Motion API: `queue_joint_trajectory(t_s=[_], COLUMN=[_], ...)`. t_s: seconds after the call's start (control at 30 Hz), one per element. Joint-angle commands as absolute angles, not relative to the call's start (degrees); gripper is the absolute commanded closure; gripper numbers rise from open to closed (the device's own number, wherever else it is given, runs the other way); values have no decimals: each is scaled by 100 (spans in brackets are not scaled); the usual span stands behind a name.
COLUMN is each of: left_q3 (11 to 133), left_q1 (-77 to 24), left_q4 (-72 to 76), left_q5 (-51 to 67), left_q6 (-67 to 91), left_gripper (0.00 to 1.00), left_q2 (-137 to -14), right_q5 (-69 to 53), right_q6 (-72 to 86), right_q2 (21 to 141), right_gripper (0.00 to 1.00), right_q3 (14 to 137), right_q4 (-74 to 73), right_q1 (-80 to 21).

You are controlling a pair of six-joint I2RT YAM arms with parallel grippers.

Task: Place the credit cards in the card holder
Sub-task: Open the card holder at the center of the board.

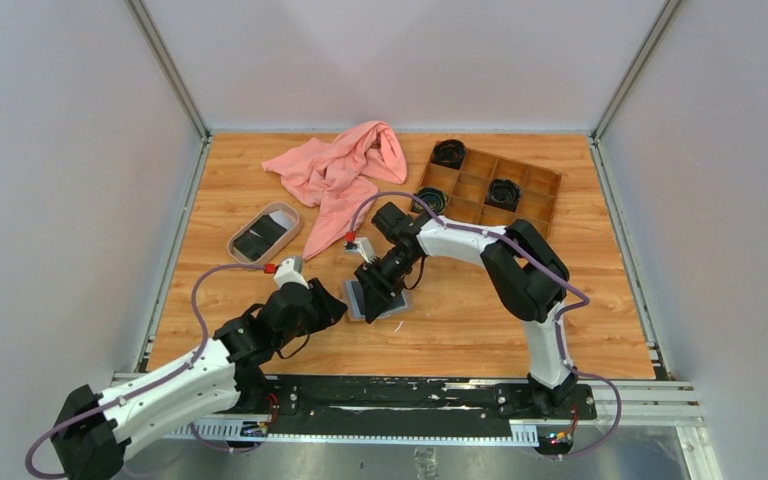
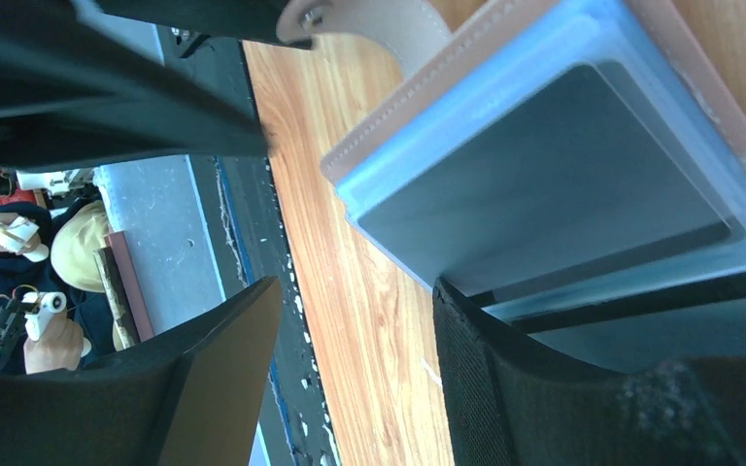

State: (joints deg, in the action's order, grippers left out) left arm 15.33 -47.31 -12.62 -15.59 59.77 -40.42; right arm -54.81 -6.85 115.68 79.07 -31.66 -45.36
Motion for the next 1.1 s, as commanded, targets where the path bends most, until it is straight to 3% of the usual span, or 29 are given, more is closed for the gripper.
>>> queue_joint_trajectory(t_s=[0.0, 0.1, 0.23, 0.47, 0.63, 1.07], left_q3=[1529, 1438, 1294, 1318, 1525, 1554], left_q1=[-4685, -4685, -4685, -4638, -4510, -4136], left_q4=[-1568, -1401, -985, 181, 513, 844], left_q5=[-1443, -1262, -1263, -984, -867, -486], left_q6=[6005, 5842, 5799, 5650, 5502, 5366], left_gripper=[52, 47, 50, 64, 64, 59], left_q2=[-3256, -2683, -2396, -3618, -4512, -5232], right_q5=[-5353, -5319, -5347, -5455, -5475, -5536], right_q6=[-751, -809, -901, -1031, -1072, -1089], right_q2=[11634, 11558, 11493, 11437, 11401, 11394], right_gripper=[37, 38, 39, 41, 41, 41], right_q3=[8007, 7993, 7989, 7979, 7989, 8007], right_q4=[-3384, -3384, -3414, -3487, -3524, -3557], right_q1=[-4570, -4570, -4532, -4413, -4396, -4332])
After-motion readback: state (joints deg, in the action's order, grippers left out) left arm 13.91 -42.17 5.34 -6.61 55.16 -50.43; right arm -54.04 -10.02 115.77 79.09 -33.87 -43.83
